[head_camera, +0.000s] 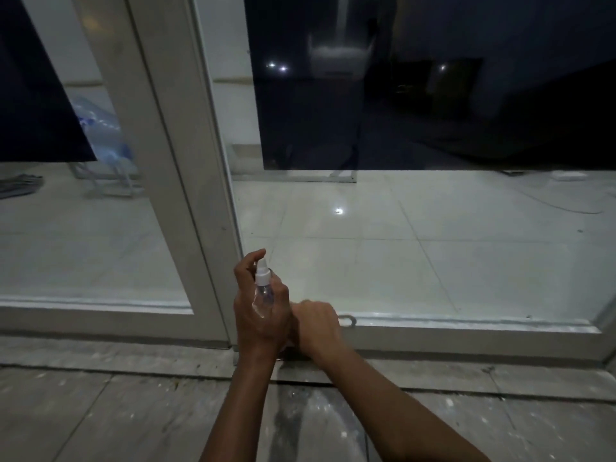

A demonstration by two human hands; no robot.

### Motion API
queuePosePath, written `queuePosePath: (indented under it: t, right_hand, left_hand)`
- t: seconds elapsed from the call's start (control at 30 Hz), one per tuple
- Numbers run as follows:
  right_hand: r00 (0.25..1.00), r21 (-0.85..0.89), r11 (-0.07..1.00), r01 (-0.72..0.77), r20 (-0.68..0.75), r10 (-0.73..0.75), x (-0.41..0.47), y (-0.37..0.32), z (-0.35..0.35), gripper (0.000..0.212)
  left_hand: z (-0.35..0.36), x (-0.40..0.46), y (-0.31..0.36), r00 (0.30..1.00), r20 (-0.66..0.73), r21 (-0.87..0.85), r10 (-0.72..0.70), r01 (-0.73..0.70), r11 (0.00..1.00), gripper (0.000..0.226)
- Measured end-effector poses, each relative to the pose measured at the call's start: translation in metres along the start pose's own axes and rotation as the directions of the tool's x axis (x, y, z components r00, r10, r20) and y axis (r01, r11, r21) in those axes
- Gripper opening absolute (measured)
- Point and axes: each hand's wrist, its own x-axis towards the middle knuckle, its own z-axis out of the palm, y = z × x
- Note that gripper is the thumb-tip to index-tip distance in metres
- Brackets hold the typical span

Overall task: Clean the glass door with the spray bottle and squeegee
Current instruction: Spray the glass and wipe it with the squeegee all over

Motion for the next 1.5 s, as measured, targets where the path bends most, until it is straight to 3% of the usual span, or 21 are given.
queuePosePath:
  t: [0.07, 0.2, 0.47, 0.63, 0.87, 0.97, 1.03, 1.07, 1.13, 1.2, 1.37, 1.47, 1.5]
  right_hand:
    - [0.998, -0.065, 0.998, -0.007, -0.062, 0.003, 0.024, -0.012, -0.017, 0.024]
    - [0.985, -0.155, 0.987, -0.030, -0.172, 0.003, 0.049, -0.015, -0.036, 0.034]
    - [0.986, -0.179, 0.983, -0.034, -0.164, 0.004, 0.069, -0.016, -0.059, 0.050]
    - [0.941, -0.073, 0.973, -0.217, -0.281, 0.189, 0.040, 0.051, -0.068, 0.073]
    - [0.815, 0.062, 0.873, -0.485, -0.331, 0.476, -0.046, 0.159, -0.056, 0.070]
    - [0.787, 0.103, 0.860, -0.499, -0.362, 0.500, -0.061, 0.163, -0.049, 0.076]
    - [0.768, 0.298, 0.860, -0.415, -0.392, 0.506, -0.058, 0.152, -0.052, 0.083]
    - [0.741, 0.457, 0.817, -0.351, -0.399, 0.541, -0.052, 0.146, -0.057, 0.083]
    - [0.672, 0.751, 0.630, -0.200, -0.363, 0.646, -0.035, 0.133, -0.069, 0.075]
    - [0.629, 0.892, 0.431, -0.135, -0.259, 0.733, -0.021, 0.122, -0.072, 0.064]
    - [0.544, 0.981, -0.081, -0.178, 0.167, 0.822, -0.019, 0.110, 0.002, 0.061]
    - [0.512, 0.926, -0.270, -0.264, 0.372, 0.774, -0.034, 0.107, 0.060, 0.057]
    - [0.513, 0.906, -0.275, -0.321, 0.411, 0.754, -0.041, 0.106, 0.077, 0.058]
  left_hand:
    - [-0.005, 0.001, -0.004, 1.000, -0.023, -0.005, 0.008, -0.008, 1.000, 0.036]
    - [-0.007, 0.001, -0.008, 0.998, -0.056, -0.015, 0.016, -0.017, 1.000, 0.035]
    - [0.009, -0.001, -0.017, 0.996, -0.065, -0.015, -0.055, 0.054, 0.998, 0.035]
    - [0.018, 0.000, -0.016, 0.998, -0.026, -0.017, -0.055, 0.054, 0.998, 0.038]
    - [0.020, -0.001, -0.007, 1.000, -0.001, -0.030, -0.013, 0.013, 0.999, 0.035]
    - [0.017, 0.004, -0.002, 1.000, -0.016, -0.019, -0.012, 0.011, 1.000, 0.035]
    - [0.017, 0.006, 0.001, 1.000, -0.023, -0.016, -0.016, 0.016, 1.000, 0.035]
    - [0.017, 0.007, 0.002, 1.000, -0.021, -0.014, -0.015, 0.015, 1.000, 0.035]
    - [0.017, 0.008, 0.003, 1.000, -0.017, -0.004, -0.010, 0.010, 1.000, 0.036]
    - [0.016, 0.006, 0.001, 1.000, -0.006, -0.005, -0.029, 0.029, 1.000, 0.036]
    - [0.012, -0.005, -0.006, 0.999, 0.011, -0.013, -0.033, 0.033, 0.999, 0.037]
    - [0.011, -0.012, -0.010, 0.999, 0.035, -0.003, -0.035, 0.035, 0.999, 0.038]
    - [0.011, -0.014, -0.012, 0.998, 0.044, -0.001, -0.039, 0.040, 0.999, 0.038]
